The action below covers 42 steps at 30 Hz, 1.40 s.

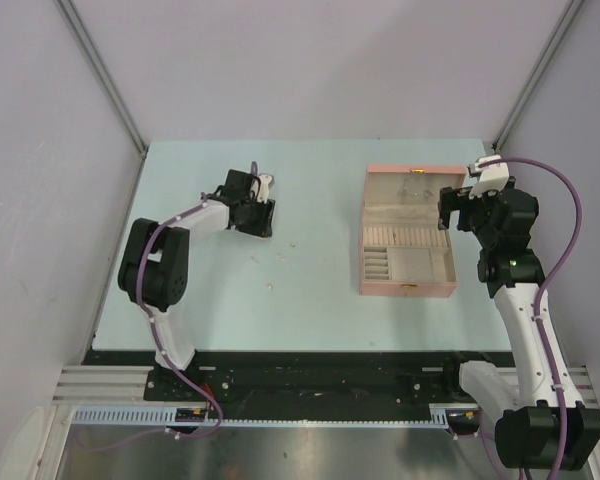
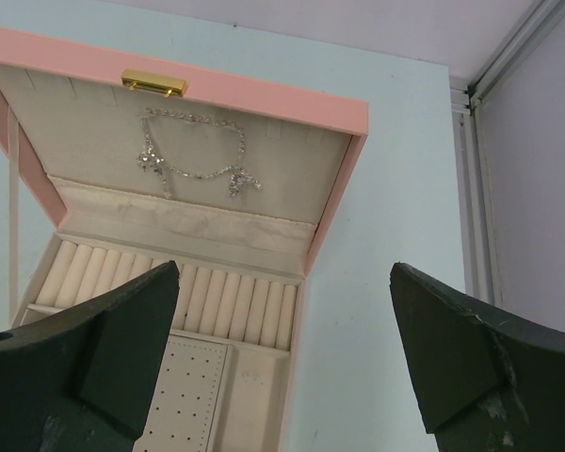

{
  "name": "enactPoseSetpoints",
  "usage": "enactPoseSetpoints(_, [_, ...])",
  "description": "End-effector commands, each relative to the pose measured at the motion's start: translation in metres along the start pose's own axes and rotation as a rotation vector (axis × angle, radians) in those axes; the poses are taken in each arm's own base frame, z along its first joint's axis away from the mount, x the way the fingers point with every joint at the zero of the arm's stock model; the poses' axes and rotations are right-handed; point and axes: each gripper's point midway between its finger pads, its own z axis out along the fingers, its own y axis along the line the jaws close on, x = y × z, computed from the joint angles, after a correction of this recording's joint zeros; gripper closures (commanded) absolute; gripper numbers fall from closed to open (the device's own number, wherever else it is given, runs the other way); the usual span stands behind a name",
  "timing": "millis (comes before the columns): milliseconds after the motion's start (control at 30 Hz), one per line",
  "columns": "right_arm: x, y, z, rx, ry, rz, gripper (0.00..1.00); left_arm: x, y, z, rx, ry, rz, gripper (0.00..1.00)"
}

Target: Organize the mixed jewelry

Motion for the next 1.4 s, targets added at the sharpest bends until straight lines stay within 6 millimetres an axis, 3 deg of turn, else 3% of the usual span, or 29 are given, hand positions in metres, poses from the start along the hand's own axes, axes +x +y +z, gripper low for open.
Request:
enactPoseSetpoints(0, [-0.007,0.002,0.000,-0.019,-0.031,-0.013,0.00,-0.033,-0.043,-0.046,0.155,-0.123,0.092,0.78])
enactPoseSetpoints(67, [-0.006,0.004,0.001,-0.032,-0.027,-0.015,0.00,-0.034,-0.058,-0.055,0.213,-0.161,0.103,0.87])
enactPoseSetpoints(100, [-0.006,0.004,0.001,-0.032,-0.025,-0.013,0.00,-0.021,-0.072,-0.055,0.273,-0.148,0.100,0.94])
enactPoseSetpoints(133, [-0.005,0.005,0.002,-0.036,-0.023,-0.013,0.00,-0.027,-0.081,-0.064,0.298,-0.192,0.123,0.95])
enactPoseSetpoints(367, [0.005,0.007,0.008,-0.057,0.010,-0.004,0.00,-0.004,-0.146,-0.075,0.458,-0.174,0.141,0.96])
enactPoseSetpoints(400, [0.007,0.009,0.009,-0.067,0.018,-0.002,0.00,0.004,-0.159,-0.074,0.475,-0.157,0.153,0.96])
enactPoseSetpoints(600, [0.017,0.018,0.014,-0.127,0.049,-0.010,0.00,0.019,-0.194,-0.057,0.489,-0.100,0.136,1.00])
enactPoseSetpoints(800, [0.022,0.024,0.014,-0.166,0.054,-0.021,0.00,0.033,-0.211,-0.042,0.429,-0.041,0.132,1.00])
enactPoseSetpoints(1233, [0.017,0.044,0.004,-0.281,0.028,-0.043,0.00,0.065,-0.215,-0.024,0.273,0.026,0.172,0.98])
enactPoseSetpoints(1367, [0.013,0.052,-0.001,-0.313,0.011,-0.051,0.00,0.069,-0.215,-0.023,0.266,0.031,0.187,0.91])
